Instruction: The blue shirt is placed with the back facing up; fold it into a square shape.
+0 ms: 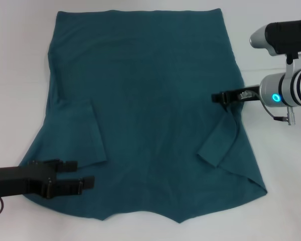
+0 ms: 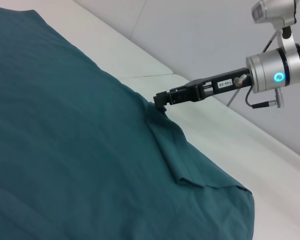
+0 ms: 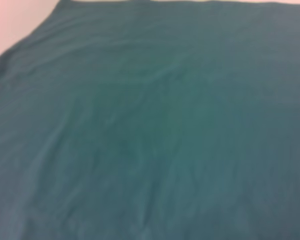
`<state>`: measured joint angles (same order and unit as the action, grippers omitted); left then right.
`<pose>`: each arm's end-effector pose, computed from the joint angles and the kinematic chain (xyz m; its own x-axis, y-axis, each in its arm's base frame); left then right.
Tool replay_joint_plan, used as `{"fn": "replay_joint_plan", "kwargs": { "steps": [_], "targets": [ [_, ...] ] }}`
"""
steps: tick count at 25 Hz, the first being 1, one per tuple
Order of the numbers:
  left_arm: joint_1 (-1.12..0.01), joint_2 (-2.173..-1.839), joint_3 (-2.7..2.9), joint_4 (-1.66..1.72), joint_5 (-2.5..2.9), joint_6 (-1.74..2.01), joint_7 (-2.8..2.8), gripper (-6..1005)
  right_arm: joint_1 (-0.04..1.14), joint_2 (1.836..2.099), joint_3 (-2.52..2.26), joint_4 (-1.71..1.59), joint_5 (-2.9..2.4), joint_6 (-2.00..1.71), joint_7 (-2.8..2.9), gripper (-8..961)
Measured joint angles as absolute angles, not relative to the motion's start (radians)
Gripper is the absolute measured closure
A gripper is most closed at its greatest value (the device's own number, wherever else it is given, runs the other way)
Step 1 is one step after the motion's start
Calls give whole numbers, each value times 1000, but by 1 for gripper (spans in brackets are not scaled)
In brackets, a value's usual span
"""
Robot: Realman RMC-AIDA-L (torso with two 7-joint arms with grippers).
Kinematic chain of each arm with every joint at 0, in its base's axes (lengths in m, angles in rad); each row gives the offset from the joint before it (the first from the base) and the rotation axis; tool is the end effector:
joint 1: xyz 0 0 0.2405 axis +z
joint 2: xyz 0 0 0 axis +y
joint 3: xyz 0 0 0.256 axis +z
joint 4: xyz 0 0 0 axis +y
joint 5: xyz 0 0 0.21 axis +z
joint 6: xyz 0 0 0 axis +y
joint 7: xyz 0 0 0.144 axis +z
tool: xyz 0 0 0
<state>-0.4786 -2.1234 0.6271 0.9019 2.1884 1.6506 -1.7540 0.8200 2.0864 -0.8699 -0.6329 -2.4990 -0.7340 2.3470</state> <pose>-0.2712 0.3163 0.0206 0.6928 0.5901 0.4144 0.6705 -0.7387 -0.0690 0.2458 0.4583 -0.0024 0.5884 -0.6881 -0.4246 -0.7694 -0.3149 -0.5558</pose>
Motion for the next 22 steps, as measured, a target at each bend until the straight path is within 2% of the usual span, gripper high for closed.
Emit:
{"fn": "replay_joint_plan", "kwargs": {
  "steps": [10, 15, 22],
  "targets": [
    [-470, -2126, 628, 902, 2182, 1655, -1757, 140, 899, 2082, -885, -528, -2490, -675, 2354, 569],
    [-466, -2131, 626, 902, 2181, 1654, -1754, 140, 896, 2084, -900, -534, -2490, -662, 2355, 574],
    [-468, -2134, 629, 902, 2181, 1648, -1752, 140, 846, 2068, -896, -664, -2491, -737, 2382, 580]
  ]
}}
